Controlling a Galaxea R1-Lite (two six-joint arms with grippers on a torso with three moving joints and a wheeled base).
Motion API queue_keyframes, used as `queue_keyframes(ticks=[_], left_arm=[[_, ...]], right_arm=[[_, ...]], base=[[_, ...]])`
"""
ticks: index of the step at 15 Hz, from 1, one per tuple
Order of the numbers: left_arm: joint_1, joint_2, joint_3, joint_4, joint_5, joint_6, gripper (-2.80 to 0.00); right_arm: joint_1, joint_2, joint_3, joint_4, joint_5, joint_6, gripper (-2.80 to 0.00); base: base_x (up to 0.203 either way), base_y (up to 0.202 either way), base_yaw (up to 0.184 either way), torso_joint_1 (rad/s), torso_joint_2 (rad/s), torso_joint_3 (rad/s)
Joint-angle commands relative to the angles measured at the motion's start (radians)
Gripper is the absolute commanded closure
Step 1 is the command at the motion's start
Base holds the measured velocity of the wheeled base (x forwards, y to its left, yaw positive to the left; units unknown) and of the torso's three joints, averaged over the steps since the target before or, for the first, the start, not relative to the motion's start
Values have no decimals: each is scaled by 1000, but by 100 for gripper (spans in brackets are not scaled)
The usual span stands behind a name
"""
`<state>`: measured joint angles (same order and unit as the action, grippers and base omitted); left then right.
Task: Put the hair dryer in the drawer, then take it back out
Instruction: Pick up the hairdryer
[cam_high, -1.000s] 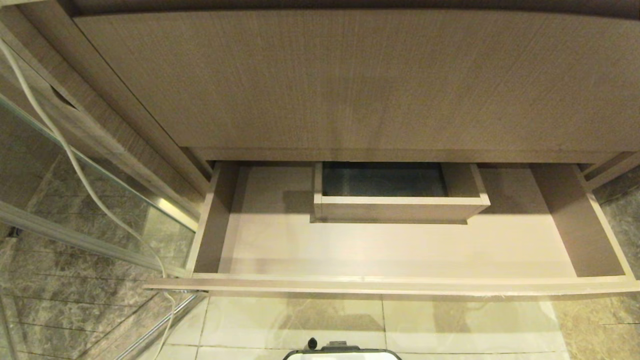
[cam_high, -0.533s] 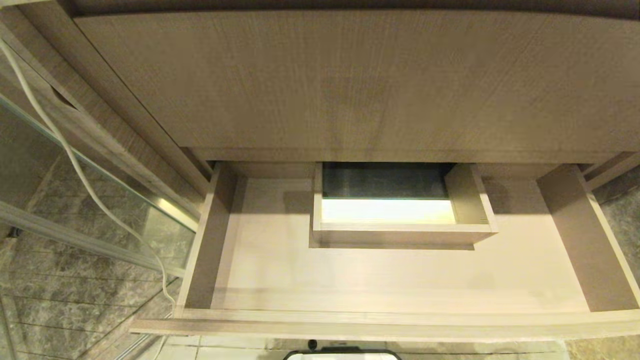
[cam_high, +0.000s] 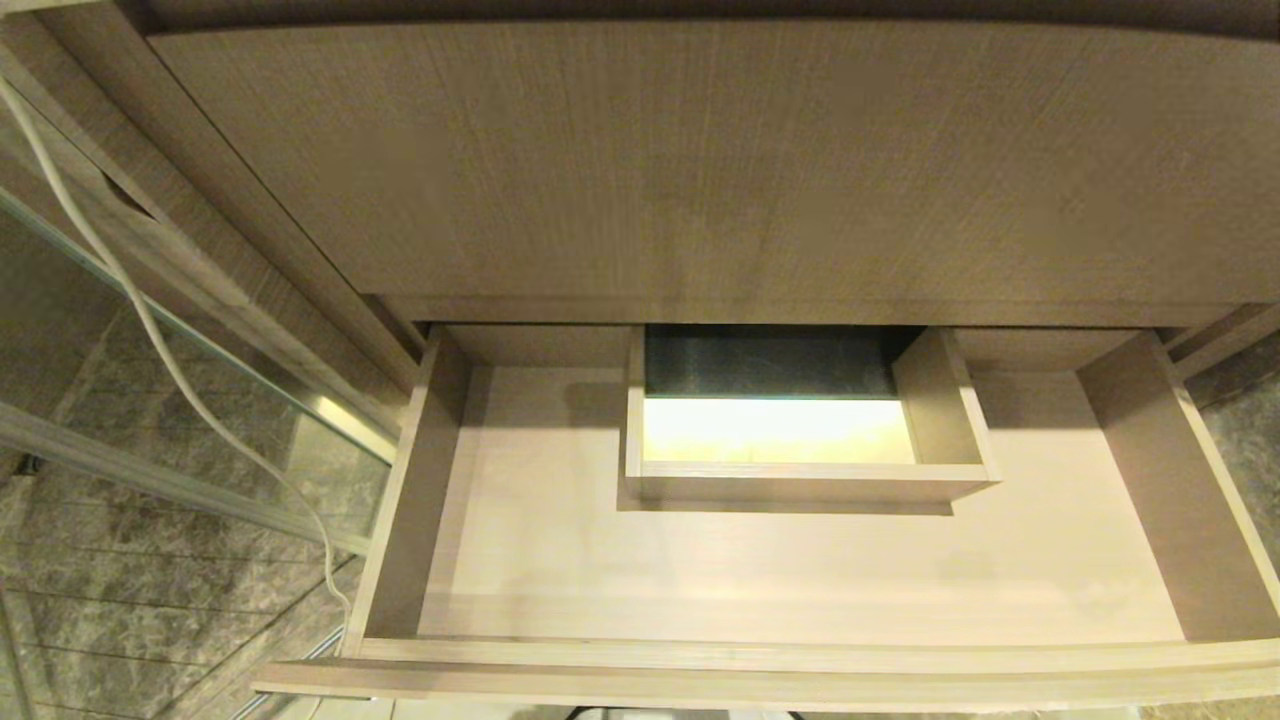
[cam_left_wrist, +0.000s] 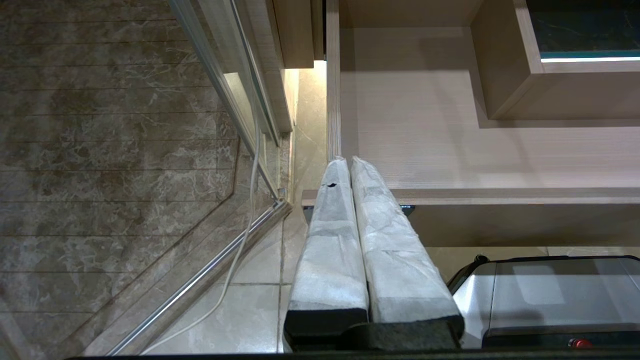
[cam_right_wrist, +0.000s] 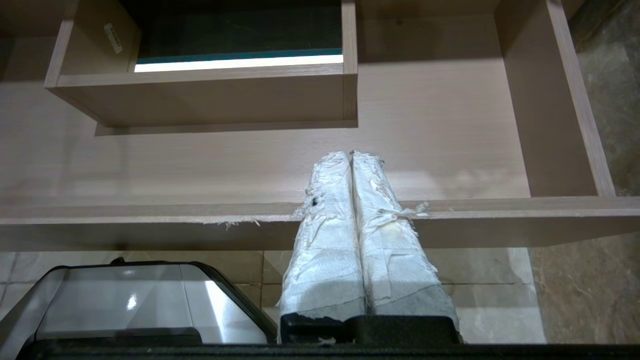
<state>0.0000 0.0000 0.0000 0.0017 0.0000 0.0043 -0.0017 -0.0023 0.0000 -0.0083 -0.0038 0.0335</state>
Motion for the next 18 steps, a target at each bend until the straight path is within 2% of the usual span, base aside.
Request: queue_keyframes(ticks=[1,18], left_arm=[[0,0,0,0,0,0,0],[0,0,1,0,0,0,0]], right_arm=[[0,-1,2,1,1,-1,0],[0,-1,2,-1,-1,4,0]], base=[[0,0,0,0,0,0],[0,0,0,4,-5,-2]])
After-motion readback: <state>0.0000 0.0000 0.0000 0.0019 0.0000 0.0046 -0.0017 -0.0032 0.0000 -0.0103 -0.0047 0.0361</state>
